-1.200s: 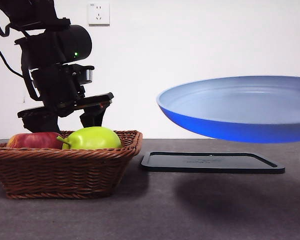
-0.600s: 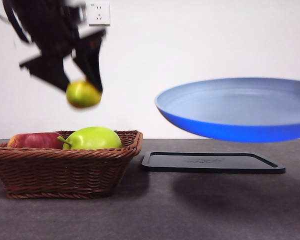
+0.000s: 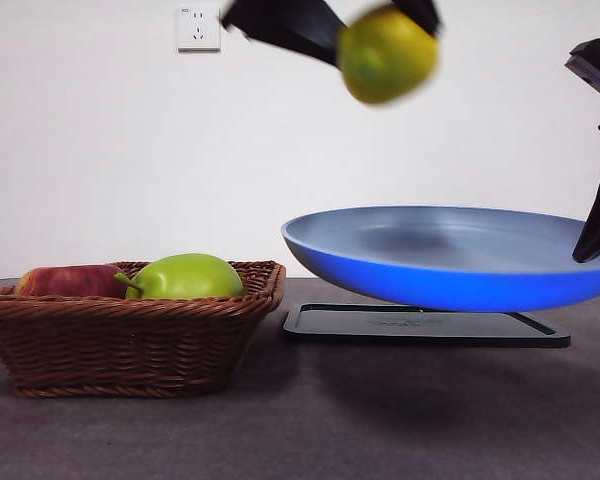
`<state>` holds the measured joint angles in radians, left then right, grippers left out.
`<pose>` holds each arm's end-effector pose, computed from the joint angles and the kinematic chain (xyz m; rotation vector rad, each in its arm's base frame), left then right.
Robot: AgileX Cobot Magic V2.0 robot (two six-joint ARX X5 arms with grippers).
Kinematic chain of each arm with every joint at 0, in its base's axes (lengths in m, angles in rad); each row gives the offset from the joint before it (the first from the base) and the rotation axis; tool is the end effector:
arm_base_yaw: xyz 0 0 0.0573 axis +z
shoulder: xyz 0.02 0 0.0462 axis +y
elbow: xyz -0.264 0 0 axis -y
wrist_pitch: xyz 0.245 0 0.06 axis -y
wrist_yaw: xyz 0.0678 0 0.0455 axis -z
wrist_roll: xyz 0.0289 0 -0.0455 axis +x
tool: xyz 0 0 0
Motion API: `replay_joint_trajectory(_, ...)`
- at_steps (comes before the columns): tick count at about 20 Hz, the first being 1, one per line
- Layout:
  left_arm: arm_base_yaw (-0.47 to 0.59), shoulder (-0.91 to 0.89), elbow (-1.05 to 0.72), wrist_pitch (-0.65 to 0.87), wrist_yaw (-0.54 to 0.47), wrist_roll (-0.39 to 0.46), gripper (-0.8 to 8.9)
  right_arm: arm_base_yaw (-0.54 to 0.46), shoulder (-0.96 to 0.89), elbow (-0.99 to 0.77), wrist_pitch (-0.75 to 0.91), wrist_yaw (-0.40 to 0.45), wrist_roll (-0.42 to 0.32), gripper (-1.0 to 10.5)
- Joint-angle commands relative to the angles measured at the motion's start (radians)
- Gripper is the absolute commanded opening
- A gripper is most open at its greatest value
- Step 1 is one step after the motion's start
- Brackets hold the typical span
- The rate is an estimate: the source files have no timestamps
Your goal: Take the lemon from the basket,put the lemon in the plate,hand out the plate
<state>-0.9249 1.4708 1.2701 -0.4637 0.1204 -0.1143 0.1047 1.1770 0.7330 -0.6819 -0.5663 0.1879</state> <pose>0.1908 -0.2589 0.3166 0.1715 0.6941 -0.9649 0.2027 0.0369 0.2130 0.4240 1.1726 0.4930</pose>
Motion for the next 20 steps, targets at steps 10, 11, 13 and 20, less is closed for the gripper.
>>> replay_joint_trajectory(10,-0.047,0.248,0.015,0.042,-0.041,0.013,1.94,0.002,0.009,0.013,0.0,-0.011,0.006,0.0)
replay_joint_trajectory(11,-0.051,0.248,0.015,0.042,-0.042,0.014,2.15,0.002,0.009,0.013,0.0,-0.011,0.006,0.0)
replay_joint_trajectory(13,-0.055,0.248,0.015,0.045,-0.043,0.014,3.19,0.002,0.009,0.013,0.0,-0.011,0.006,0.0)
replay_joint_trajectory(20,-0.054,0.232,0.016,0.033,-0.04,0.003,3.82,0.002,0.009,0.013,0.0,-0.011,0.026,0.0)
